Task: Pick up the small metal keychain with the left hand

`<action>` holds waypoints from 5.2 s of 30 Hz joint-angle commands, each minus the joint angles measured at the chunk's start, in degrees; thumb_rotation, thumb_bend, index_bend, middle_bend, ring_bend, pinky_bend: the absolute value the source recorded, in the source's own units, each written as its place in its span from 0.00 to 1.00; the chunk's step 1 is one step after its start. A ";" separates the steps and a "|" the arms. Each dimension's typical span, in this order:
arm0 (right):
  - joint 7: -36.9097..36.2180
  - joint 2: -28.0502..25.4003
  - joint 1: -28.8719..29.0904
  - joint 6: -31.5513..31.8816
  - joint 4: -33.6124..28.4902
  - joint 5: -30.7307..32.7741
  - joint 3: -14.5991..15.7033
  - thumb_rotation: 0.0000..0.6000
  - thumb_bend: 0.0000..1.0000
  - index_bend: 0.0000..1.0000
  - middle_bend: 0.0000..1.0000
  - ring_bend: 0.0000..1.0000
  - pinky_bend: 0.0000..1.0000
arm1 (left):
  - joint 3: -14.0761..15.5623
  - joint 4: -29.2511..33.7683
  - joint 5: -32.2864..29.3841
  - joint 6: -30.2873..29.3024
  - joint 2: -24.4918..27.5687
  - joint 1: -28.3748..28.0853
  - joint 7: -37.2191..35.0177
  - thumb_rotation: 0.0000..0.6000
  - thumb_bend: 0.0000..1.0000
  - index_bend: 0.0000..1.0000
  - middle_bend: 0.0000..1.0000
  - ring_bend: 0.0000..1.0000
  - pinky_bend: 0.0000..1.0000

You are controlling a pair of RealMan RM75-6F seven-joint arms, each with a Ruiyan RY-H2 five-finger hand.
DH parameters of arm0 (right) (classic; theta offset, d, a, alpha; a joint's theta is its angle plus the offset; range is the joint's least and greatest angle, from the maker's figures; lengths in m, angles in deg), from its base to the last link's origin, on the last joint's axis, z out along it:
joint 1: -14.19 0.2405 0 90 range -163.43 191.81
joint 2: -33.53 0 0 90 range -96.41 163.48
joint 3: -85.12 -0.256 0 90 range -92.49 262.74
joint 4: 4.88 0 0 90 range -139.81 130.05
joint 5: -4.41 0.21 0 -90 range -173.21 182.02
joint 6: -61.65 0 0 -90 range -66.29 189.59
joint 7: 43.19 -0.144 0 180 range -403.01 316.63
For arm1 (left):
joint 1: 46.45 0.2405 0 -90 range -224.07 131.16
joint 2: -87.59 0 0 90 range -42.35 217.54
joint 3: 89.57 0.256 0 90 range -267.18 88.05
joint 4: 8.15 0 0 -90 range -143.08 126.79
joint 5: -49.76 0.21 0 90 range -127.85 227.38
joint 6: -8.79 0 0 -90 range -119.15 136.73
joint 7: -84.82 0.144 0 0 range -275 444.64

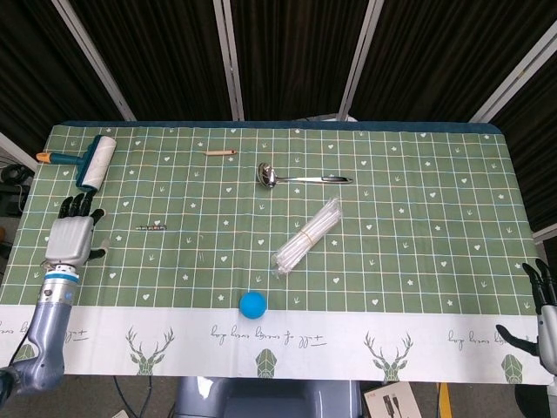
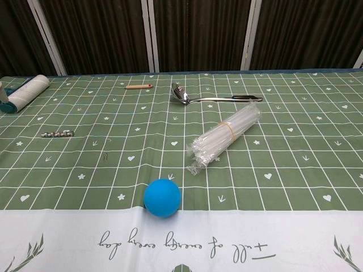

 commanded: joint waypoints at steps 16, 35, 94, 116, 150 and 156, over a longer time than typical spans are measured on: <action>-0.20 -0.09 -0.07 -0.10 -0.24 0.47 -0.14 1.00 0.00 0.05 0.00 0.00 0.08 | -0.81 -18.66 -6.87 6.91 -12.24 -7.49 3.46 1.00 0.29 0.49 0.00 0.00 0.00; -1.33 -0.41 -0.05 -0.55 -0.38 1.05 -0.31 1.00 0.00 0.05 0.00 0.00 0.08 | -0.89 -31.31 -8.49 13.32 -19.30 -12.20 3.51 1.00 0.31 0.51 0.00 0.00 0.00; -0.88 -0.29 -0.18 -0.51 -0.61 1.69 -0.52 1.00 0.00 0.06 0.00 0.00 0.08 | -1.11 -34.81 -6.20 15.50 -22.24 -14.21 1.59 1.00 0.41 0.54 0.00 0.00 0.00; -1.00 -0.35 -0.30 -0.21 -0.67 1.50 -0.55 1.00 0.00 0.06 0.00 0.00 0.08 | 4.27 -17.30 7.63 5.54 -8.60 -16.57 13.64 1.00 0.41 0.57 0.00 0.00 0.00; -0.71 -0.18 -0.36 0.39 -0.40 1.12 -0.71 1.00 0.00 0.06 0.00 0.00 0.08 | 12.42 -8.09 25.62 0.81 -5.02 -17.47 22.99 1.00 0.41 0.58 0.00 0.00 0.00; -1.02 -0.34 -0.45 0.38 -0.42 1.22 -0.70 1.00 0.00 0.06 0.00 0.00 0.08 | 12.39 -7.48 25.45 1.17 -5.76 -17.07 23.63 1.00 0.41 0.58 0.00 0.00 0.00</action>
